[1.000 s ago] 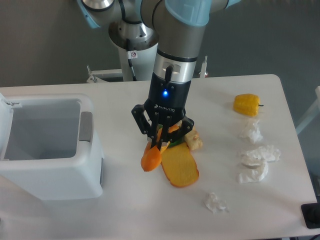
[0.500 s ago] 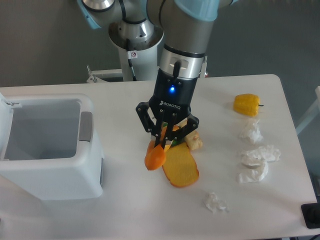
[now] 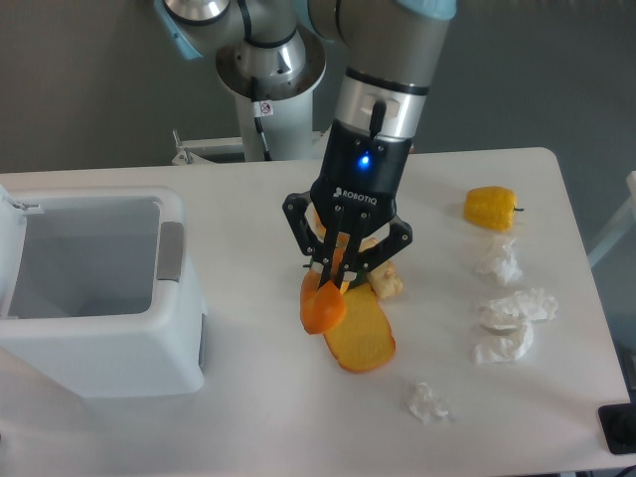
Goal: Place the long bread in the trash can
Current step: 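Close the gripper on the orange bread slice beside the cheese slice, then lift the orange bread slice and carry it over the white bin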
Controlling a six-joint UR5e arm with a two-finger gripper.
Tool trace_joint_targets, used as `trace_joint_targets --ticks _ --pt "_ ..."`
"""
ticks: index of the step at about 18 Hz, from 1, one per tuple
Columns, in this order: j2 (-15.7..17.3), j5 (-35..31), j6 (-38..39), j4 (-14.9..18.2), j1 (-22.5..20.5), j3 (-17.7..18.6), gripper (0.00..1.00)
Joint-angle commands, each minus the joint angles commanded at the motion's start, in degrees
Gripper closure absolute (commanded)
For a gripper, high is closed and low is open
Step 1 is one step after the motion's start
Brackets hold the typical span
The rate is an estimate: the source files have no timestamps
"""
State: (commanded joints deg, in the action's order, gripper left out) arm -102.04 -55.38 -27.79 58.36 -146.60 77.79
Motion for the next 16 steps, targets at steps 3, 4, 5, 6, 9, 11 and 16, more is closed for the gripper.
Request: trace_joint_targets --ticks 3,4,5,6,9,11,16 --pt "0.1 2.6 2.1 -1.0 -0.7 -0.6 1.00" --pt "0.1 2.8 2.6 -1.0 -0.6 -0.5 1.00" --pt "0.3 2.8 2.6 -1.0 -0.5 -0.4 1.00" --pt "0.7 2.9 2.6 -1.1 -0.3 -0.4 1.00" --pt "1.8 3.4 3.3 -1.1 0.0 -1.0 1.00" --pt "2.9 5.4 4.8 -1.1 0.1 -1.1 1.00" --pt "6.7 8.2 7.3 -1.1 0.3 -1.1 1.00"
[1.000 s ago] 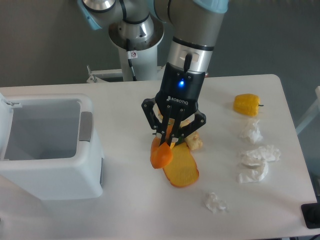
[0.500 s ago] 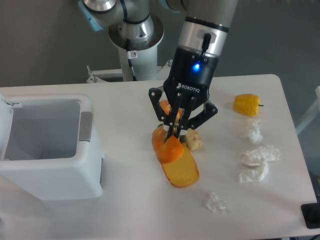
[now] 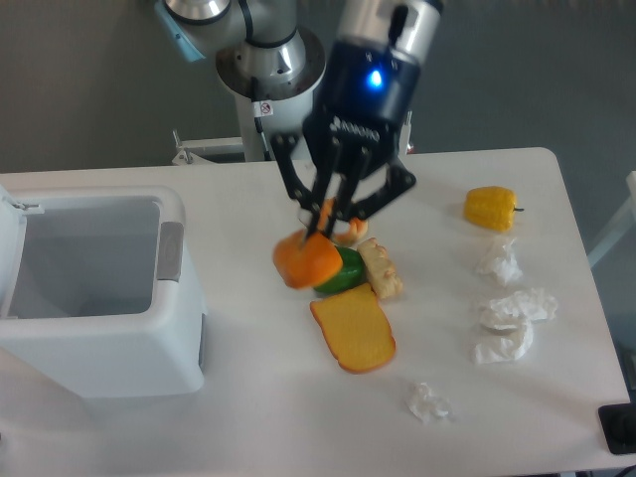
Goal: Place the long bread in the trash can
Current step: 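Lift the orange bread slice and carry it over the white bin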
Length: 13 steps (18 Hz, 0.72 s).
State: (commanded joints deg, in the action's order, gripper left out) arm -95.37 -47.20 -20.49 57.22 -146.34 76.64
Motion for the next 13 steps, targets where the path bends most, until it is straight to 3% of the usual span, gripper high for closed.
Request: trace_joint_targets --ticks 4,8,13 --pt "1.6 4.4 0.4 0.0 0.5 0.2 1.00" --pt "2.6 4.6 0.4 0.0 4.0 1.1 1.00" --pt "2.3 4.9 0.4 -0.1 5.4 1.0 1.00"
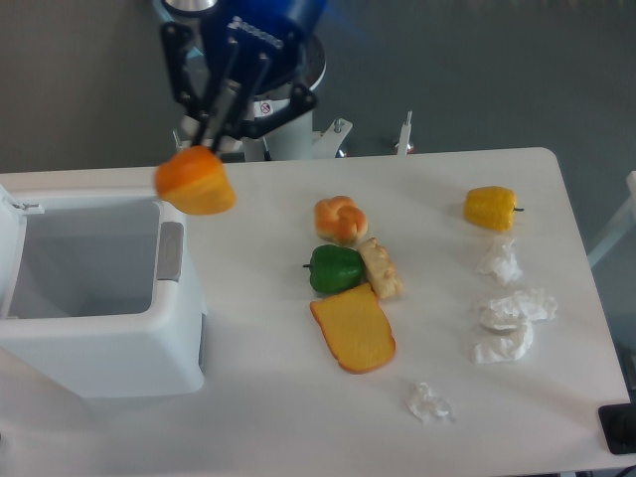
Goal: Place the long bread in the trash can
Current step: 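Lift the orange bread slice and carry it over the white bin, then lower the held orange bread slice into the white bin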
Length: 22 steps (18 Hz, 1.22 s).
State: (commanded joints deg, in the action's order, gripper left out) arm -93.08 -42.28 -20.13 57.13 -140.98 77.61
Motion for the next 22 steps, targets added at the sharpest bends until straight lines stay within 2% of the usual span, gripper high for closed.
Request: trace_joint_targets --ticks 5,12,16,22 --pt "-0.3 1.6 0.0 -0.3 2.5 0.0 1.00" --pt "-2.1 1.8 -0.2 -0.4 6.1 -0.4 1.00" --pt "-4.0 1.8 -0.4 -1.6 8.2 -0.4 1.00" --pt "-5.2 1.8 -0.5 -2.7 8.6 0.0 1.00"
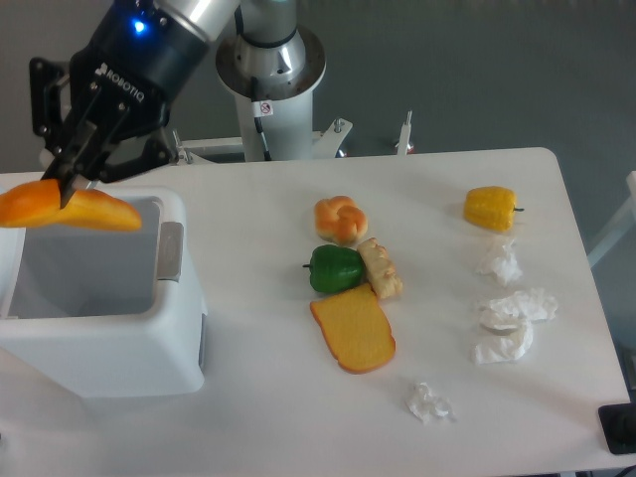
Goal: Place the long bread in the trash can
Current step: 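Lower the held orange bread slice into the white bin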
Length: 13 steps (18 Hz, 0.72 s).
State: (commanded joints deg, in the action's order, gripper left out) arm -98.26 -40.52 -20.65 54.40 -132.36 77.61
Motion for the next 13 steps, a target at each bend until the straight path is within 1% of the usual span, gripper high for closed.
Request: trace_joint_targets --ticks 6,10,13 --pt "-1.0 0.0 0.2 0.0 0.6 0.6 1.00" --pt "-0.9 0.0 0.0 0.0 0.7 2.2 1.00" --pt "-1.0 0.0 0.0 0.0 0.7 2.3 1.00"
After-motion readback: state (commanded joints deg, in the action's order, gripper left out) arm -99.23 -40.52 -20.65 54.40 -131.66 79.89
